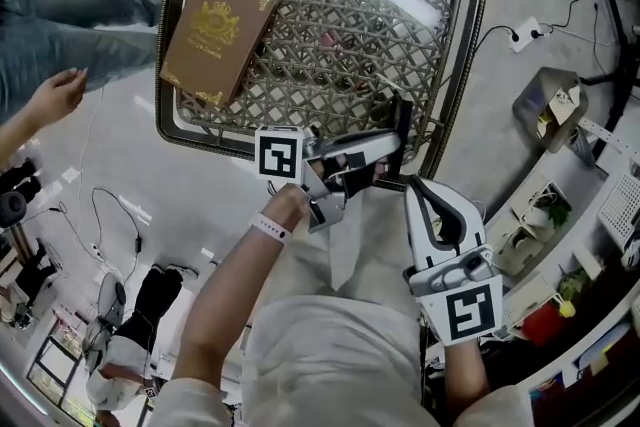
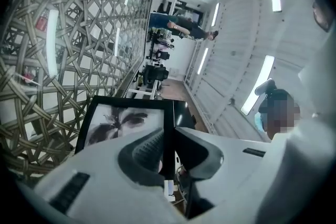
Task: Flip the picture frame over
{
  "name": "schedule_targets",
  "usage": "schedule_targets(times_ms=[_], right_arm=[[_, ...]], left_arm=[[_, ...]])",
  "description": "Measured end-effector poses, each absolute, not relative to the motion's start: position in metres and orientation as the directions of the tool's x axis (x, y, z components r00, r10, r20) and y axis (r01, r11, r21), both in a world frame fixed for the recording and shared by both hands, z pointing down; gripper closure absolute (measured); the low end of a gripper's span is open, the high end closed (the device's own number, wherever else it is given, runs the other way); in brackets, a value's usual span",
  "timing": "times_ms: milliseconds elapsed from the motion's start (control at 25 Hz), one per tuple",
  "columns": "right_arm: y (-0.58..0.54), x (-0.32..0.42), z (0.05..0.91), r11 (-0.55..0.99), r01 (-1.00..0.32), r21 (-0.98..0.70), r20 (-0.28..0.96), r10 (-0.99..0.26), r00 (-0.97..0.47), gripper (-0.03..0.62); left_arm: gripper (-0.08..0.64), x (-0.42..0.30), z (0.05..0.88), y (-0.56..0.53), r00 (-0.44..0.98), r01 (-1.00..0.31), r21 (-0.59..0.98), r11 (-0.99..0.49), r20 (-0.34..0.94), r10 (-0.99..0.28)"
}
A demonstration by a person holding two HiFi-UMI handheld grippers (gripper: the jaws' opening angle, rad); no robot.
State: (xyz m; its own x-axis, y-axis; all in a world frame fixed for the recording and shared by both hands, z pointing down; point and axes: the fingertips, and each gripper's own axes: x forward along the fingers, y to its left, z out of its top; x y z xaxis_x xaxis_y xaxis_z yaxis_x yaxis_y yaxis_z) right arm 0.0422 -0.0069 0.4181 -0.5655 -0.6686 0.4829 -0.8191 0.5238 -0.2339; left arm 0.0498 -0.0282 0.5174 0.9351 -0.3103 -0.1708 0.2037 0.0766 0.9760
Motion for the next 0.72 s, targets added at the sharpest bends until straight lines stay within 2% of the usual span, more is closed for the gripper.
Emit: schedule_targets(times_ms=[320,560,720], right_arm=[[-0.008,0.033,0.418,0.537,-0.808,-0.243,0.478,-0.658,-0.581,0.574],[-0.006,0.029,0.418,0.547,-0.799,-0.250,0.478,-0.648,-0.593,0.574],[-0.004,0.026,0.419,0.547,-0.797,-0.255,0.480,-0.644,-0.596,0.574]], left_arm=[[0.483,0.037,0.518,-0.030,0.908,0.234,0.969,0.082,-0.188,-0.375],[0.483,0.024,0.523,-0.032,0.914,0.175,0.984,0.041,-0.146,-0.378],[0.444,0.019,0.521,-0.033,0.920,0.162,0.987,0.005,-0.149,-0.362]])
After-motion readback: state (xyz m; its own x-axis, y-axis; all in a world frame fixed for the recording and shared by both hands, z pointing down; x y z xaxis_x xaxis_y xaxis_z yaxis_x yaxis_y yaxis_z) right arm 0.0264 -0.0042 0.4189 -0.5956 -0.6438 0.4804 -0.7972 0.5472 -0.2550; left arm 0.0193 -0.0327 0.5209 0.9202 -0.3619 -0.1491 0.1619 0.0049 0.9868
